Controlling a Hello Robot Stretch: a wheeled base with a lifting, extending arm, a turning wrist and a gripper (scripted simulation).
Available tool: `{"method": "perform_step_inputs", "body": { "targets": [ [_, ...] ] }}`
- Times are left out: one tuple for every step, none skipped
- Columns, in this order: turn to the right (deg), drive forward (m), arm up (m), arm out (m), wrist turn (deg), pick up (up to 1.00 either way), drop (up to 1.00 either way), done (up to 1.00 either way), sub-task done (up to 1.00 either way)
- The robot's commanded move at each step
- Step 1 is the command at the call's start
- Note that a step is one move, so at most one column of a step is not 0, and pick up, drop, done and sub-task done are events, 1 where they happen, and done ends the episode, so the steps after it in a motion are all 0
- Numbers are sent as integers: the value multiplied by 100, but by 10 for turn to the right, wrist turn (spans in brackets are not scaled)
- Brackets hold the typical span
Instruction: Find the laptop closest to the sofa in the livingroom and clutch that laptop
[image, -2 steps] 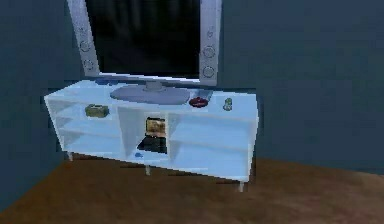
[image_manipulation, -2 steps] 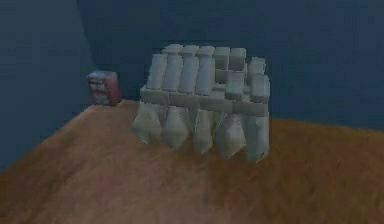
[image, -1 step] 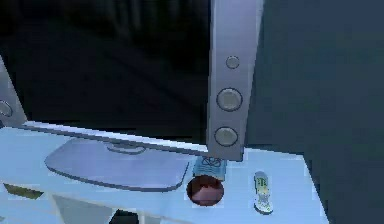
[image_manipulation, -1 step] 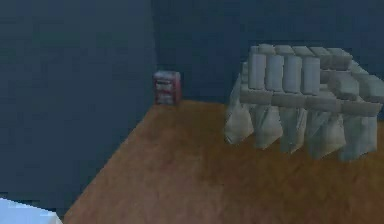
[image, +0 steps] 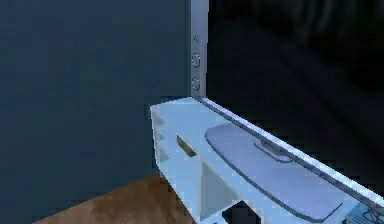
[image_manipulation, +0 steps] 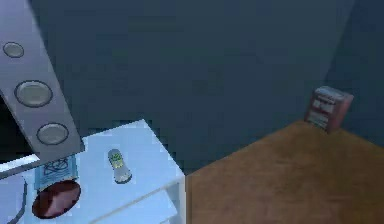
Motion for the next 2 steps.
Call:
{"method": "perform_step_inputs", "body": {
  "targets": [
    [-450,0,0,0,0,0,0,0,0],
    [-450,0,0,0,0,0,0,0,0]
  ]
}}
